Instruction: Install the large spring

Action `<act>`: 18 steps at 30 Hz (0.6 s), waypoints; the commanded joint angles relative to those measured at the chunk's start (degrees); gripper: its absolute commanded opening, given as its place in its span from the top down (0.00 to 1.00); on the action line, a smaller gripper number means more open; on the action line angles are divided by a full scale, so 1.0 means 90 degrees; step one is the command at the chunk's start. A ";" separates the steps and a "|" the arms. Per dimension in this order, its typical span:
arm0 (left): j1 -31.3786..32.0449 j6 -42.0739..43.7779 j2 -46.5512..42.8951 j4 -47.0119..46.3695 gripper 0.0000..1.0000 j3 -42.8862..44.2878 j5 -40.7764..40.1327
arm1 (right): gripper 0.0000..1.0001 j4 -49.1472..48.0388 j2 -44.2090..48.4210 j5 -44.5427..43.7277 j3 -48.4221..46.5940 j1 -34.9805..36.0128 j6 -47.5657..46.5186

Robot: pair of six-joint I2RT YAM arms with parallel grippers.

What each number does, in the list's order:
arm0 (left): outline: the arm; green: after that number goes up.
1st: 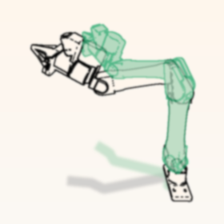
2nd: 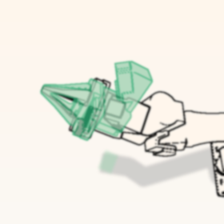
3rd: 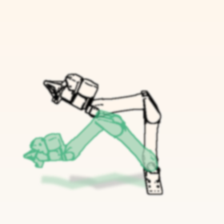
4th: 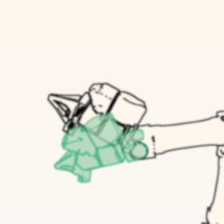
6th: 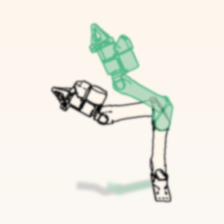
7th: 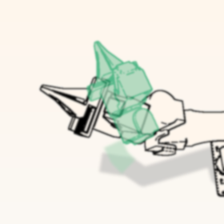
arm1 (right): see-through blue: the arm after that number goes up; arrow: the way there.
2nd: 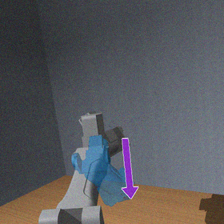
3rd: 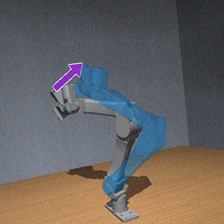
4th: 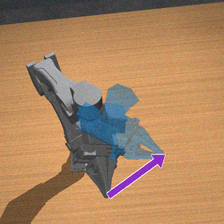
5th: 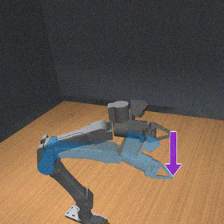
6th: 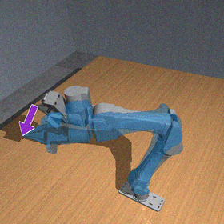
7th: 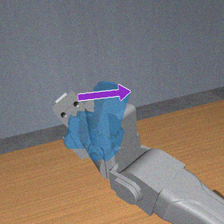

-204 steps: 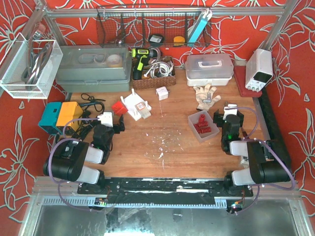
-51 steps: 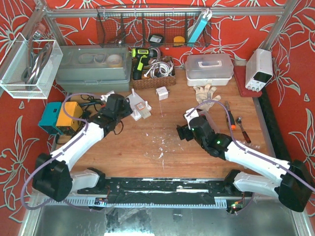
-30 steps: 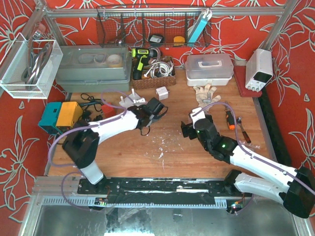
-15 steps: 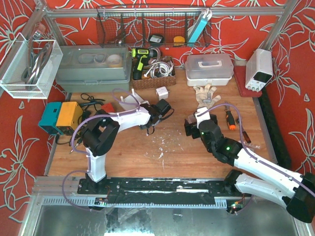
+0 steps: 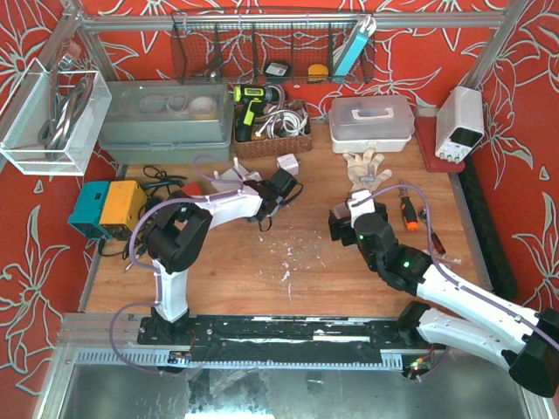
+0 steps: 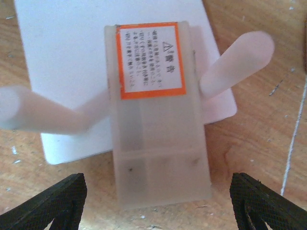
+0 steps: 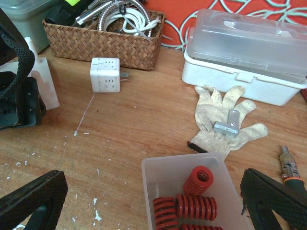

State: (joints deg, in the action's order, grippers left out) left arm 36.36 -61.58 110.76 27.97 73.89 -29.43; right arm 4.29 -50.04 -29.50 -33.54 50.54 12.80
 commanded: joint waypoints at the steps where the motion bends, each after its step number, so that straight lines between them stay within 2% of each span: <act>1: -0.0029 0.0250 0.0107 -0.0462 0.18 -0.0068 0.0050 | 0.01 0.0045 0.0094 -0.0161 0.0114 0.0042 0.0102; 18: -0.0133 0.0046 0.0380 -0.0429 0.26 -0.0041 0.0000 | 0.01 0.0035 0.0019 -0.0301 0.0113 0.0047 0.0067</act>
State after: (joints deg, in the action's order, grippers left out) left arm 35.51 -60.34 113.23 24.12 73.76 -27.94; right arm 4.29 -49.87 -30.06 -33.19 50.54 12.80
